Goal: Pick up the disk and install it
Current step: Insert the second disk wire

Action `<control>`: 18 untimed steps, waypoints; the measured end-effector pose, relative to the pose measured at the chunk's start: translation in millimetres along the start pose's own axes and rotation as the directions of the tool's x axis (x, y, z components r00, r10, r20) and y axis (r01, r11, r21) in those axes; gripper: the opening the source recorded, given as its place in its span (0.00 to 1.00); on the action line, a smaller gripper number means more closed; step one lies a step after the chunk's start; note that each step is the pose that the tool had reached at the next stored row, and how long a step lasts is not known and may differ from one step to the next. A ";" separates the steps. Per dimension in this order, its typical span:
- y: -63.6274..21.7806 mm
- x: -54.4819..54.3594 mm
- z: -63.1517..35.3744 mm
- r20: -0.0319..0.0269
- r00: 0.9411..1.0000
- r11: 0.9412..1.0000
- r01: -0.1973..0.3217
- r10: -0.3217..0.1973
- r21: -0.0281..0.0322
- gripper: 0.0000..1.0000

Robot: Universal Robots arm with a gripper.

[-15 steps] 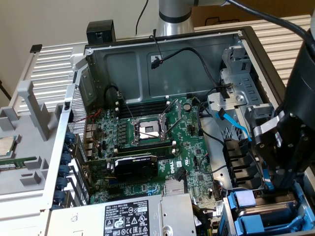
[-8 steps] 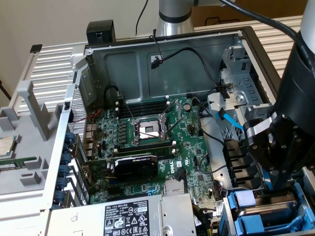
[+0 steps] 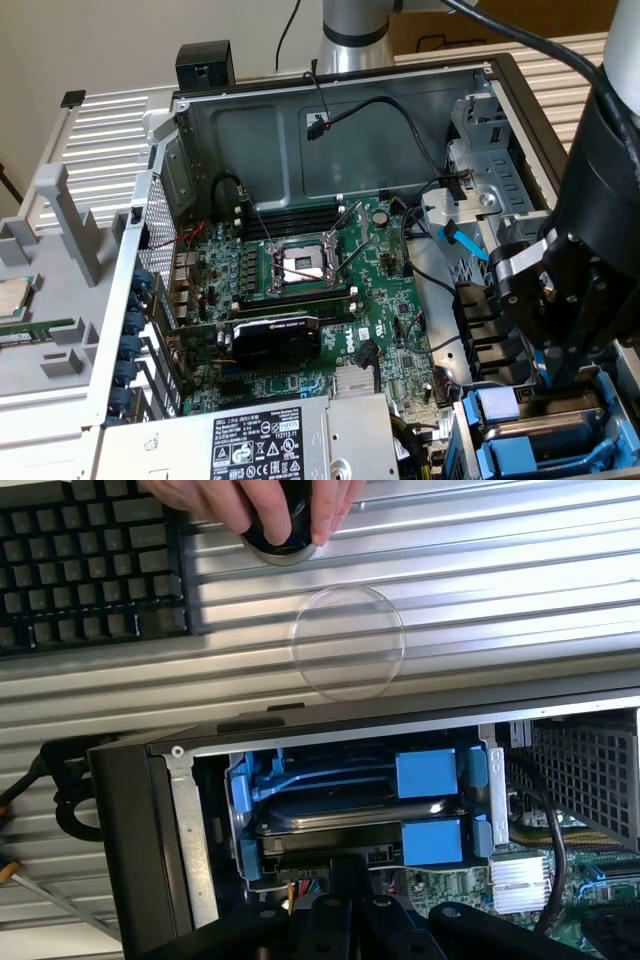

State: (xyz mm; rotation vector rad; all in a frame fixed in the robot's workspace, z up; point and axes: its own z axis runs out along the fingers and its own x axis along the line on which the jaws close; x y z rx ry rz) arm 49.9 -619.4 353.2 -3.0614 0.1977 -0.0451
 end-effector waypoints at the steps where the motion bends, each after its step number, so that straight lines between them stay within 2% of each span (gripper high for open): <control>1: 0.0 0.0 0.3 0.000 1.000 1.000 0.000 0.000 0.000 0.11; 18: -0.5 -0.5 7.1 0.000 1.000 1.000 0.000 0.000 0.000 0.11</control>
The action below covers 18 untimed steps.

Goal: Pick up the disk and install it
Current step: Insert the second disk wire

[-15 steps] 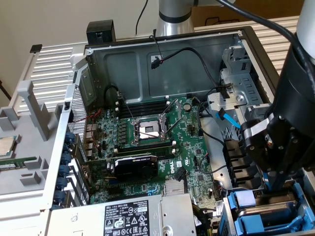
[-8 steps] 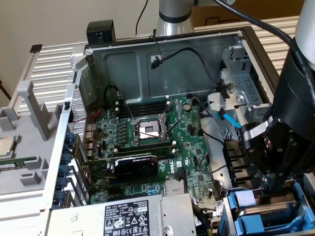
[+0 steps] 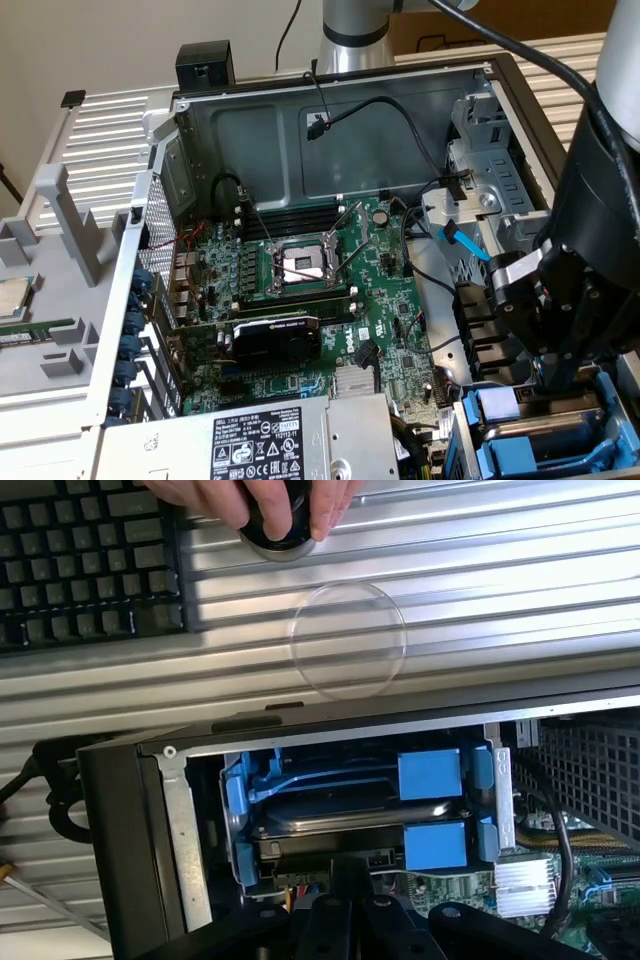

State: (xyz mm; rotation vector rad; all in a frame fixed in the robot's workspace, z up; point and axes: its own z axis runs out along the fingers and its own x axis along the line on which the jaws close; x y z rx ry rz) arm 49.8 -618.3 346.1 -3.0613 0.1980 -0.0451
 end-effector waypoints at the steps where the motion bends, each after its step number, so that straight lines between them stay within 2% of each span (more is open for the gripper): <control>1: 0.0 0.0 0.3 0.000 1.000 1.000 0.000 0.000 0.000 0.11; 18: 0.1 -0.1 3.5 0.000 1.000 1.000 0.000 0.000 0.000 0.11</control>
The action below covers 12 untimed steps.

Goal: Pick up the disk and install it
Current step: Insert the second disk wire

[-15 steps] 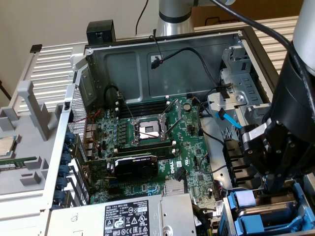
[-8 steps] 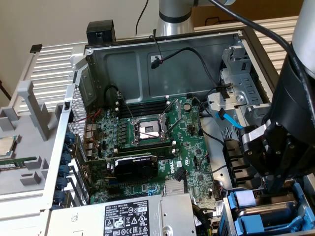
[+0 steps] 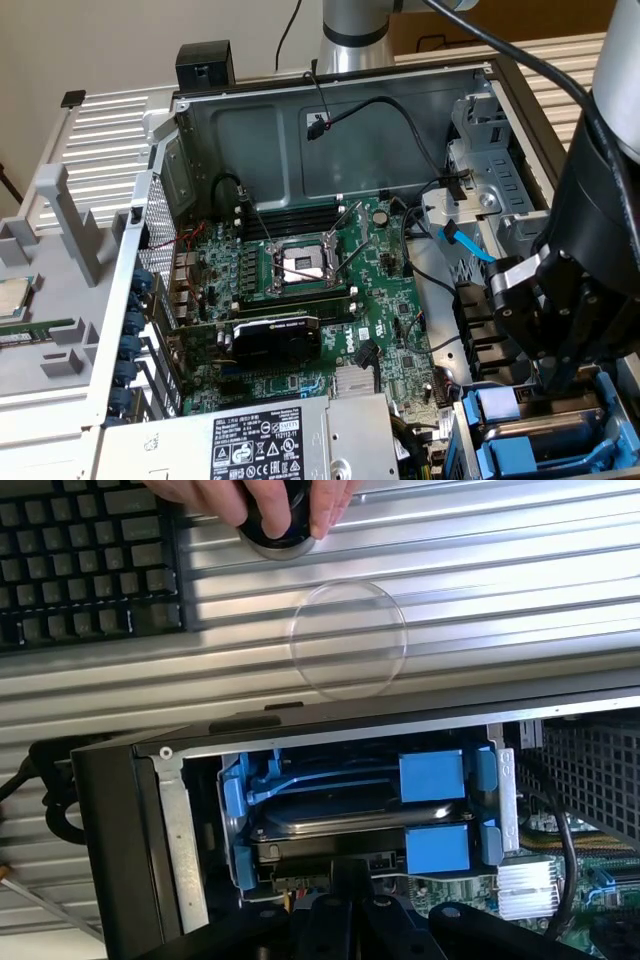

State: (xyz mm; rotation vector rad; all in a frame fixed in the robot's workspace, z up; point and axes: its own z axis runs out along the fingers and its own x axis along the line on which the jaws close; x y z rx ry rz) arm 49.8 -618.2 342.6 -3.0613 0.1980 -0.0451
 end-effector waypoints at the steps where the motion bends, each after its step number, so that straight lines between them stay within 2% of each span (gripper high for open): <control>1: 0.0 0.0 0.1 0.000 1.000 1.000 0.000 0.000 0.000 0.11; 9: -0.1 0.0 0.4 0.000 1.000 1.000 0.000 0.000 0.000 0.11; 12: -0.5 0.0 -3.0 0.000 1.000 1.000 0.000 0.000 0.000 0.11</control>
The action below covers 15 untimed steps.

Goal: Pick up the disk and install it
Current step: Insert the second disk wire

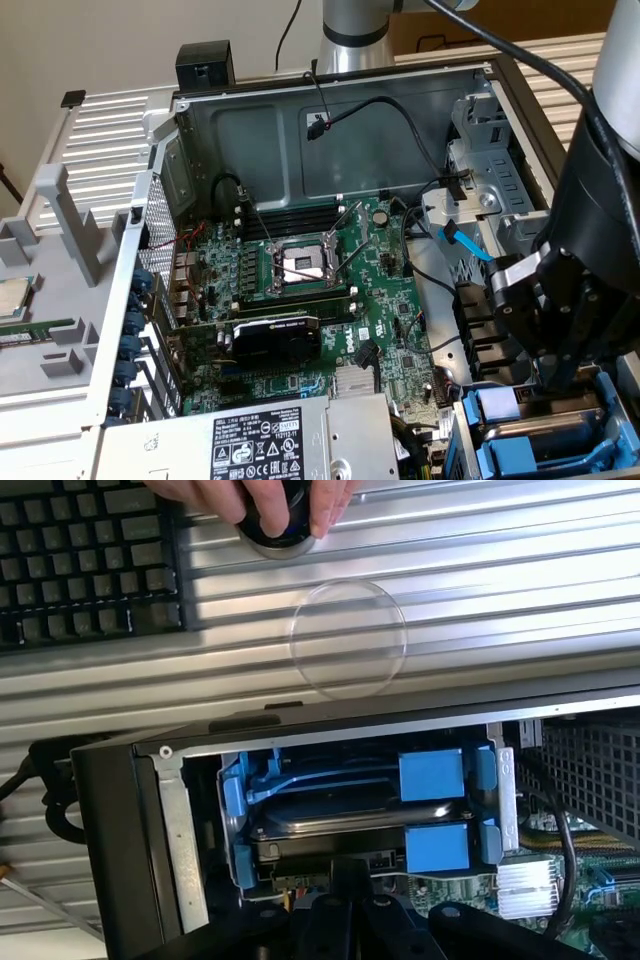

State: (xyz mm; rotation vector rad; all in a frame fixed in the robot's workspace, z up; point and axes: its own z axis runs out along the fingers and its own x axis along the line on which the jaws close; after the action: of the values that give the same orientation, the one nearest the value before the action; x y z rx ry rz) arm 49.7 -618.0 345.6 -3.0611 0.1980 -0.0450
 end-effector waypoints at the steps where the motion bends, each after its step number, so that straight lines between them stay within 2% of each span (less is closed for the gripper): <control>1: -0.2 0.1 -2.6 0.000 1.000 1.000 0.000 0.000 0.000 0.11; 7: -1.5 0.4 -19.0 0.000 1.000 1.000 0.000 0.000 0.000 0.11; 15: -2.6 4.5 -24.0 0.000 1.000 1.000 0.000 0.000 0.000 0.11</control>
State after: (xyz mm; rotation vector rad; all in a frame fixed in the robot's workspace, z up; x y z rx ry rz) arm 53.8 -617.7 369.9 -3.0611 0.1979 -0.0450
